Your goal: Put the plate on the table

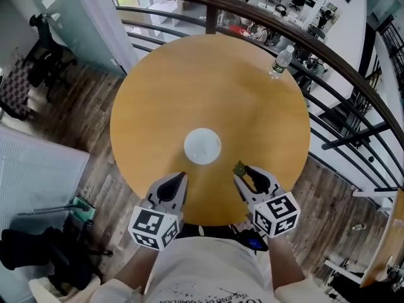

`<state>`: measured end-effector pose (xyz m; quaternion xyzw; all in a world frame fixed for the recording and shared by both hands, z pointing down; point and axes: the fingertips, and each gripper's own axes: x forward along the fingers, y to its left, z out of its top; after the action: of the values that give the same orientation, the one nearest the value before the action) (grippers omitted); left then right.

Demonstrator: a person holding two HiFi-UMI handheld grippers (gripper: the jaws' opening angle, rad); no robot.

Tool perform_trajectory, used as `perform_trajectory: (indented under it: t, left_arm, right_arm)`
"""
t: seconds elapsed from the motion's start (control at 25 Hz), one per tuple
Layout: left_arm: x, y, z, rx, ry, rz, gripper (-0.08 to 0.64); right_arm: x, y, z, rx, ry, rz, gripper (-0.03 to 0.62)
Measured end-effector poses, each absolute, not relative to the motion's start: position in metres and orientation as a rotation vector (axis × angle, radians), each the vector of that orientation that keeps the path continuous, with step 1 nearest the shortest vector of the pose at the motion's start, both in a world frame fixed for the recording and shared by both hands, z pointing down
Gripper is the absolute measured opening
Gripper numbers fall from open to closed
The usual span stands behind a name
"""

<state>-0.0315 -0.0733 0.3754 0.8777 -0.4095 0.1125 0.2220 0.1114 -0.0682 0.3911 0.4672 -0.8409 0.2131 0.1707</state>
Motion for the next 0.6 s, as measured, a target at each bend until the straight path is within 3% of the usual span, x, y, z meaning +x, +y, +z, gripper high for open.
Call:
perform_trajectory:
  t: [0.6]
  left_arm:
    - [-0.039,-0.104,0.419,2.393,-1.123,0.376,0.023]
  right_arm:
    - [0.084,-0.111,0.434,1.256,-2.346,0.589,0.149]
